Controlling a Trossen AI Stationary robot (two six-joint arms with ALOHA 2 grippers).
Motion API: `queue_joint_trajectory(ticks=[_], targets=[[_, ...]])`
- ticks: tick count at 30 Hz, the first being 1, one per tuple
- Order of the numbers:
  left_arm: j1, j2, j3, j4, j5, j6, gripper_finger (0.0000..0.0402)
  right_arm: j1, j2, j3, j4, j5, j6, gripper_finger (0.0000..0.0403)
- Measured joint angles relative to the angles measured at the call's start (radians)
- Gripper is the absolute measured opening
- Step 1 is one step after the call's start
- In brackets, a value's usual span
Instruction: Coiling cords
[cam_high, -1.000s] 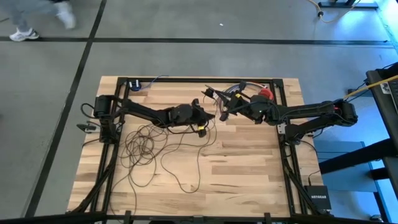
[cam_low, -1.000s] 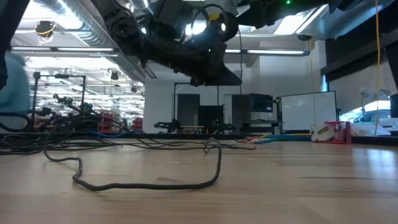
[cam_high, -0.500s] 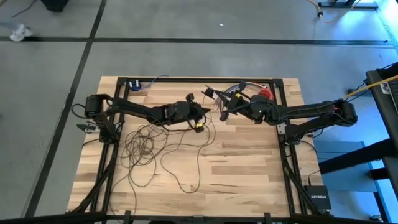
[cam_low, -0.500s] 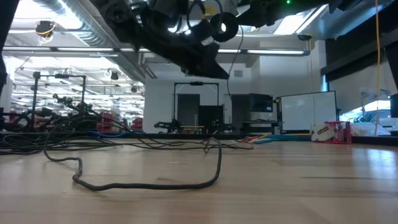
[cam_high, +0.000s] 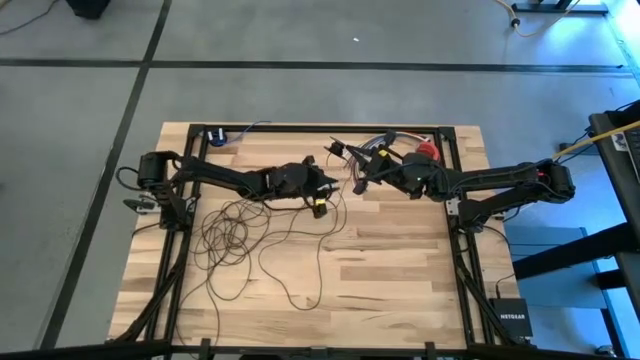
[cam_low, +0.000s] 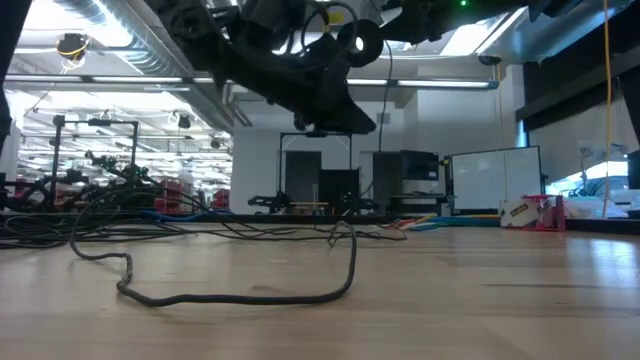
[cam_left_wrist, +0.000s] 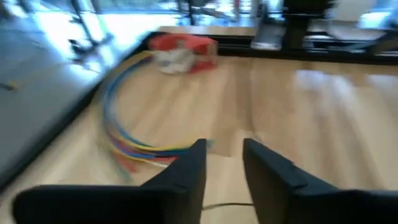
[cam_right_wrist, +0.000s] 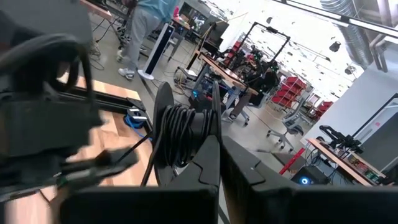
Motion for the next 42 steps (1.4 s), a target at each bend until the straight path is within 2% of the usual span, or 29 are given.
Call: queue_joint_trajectory(ticks=[2, 6, 10, 14, 19, 25, 30, 33, 36, 42], targets=[[-0.002, 0.023, 0.0, 0.017, 0.043, -0.017, 0.0126, 0.0, 0.0, 0.0, 0.0, 0.0, 0.0, 0.0006], [-0.011, 0.061, 0.0, 0.034, 0.049, -0.033, 0.0148, 0.0, 0.0, 0.0, 0.0, 0.0, 0.0, 0.0006], [-0.009, 0.063, 0.0, 0.024, 0.049, -0.033, 0.0152, 0.0, 0.0, 0.0, 0.0, 0.0, 0.0, 0.0006], [-0.009, 0.076, 0.001, 0.106, 0.049, -0.035, 0.0145, 0.0, 0.0, 0.0, 0.0, 0.0, 0.0, 0.0006], [-0.01, 0.116, 0.0, 0.135, 0.049, -0.038, 0.0112, 0.0, 0.0, 0.0, 0.0, 0.0, 0.0, 0.0006], [0.0, 0.114, 0.0, 0.121, 0.04, -0.001, 0.0011, 0.0, 0.0, 0.0, 0.0, 0.0, 0.0, 0.0006], [0.022, 0.084, 0.0, 0.014, -0.095, 0.056, 0.0004, 0.001, 0.0, 0.0, 0.0, -0.007, 0.001, 0.0006], [0.054, 0.068, 0.0, -0.015, -0.163, 0.078, 0.0005, 0.001, 0.0, 0.0, 0.001, -0.057, 0.02, 0.0006], [0.086, 0.041, 0.0, -0.003, -0.169, 0.105, 0.0003, 0.001, 0.0, 0.0, 0.008, -0.119, 0.073, 0.0006], [0.135, -0.031, 0.0, -0.058, -0.172, 0.139, 0.0003, 0.001, 0.0, 0.0, 0.002, -0.133, 0.09, 0.0006]])
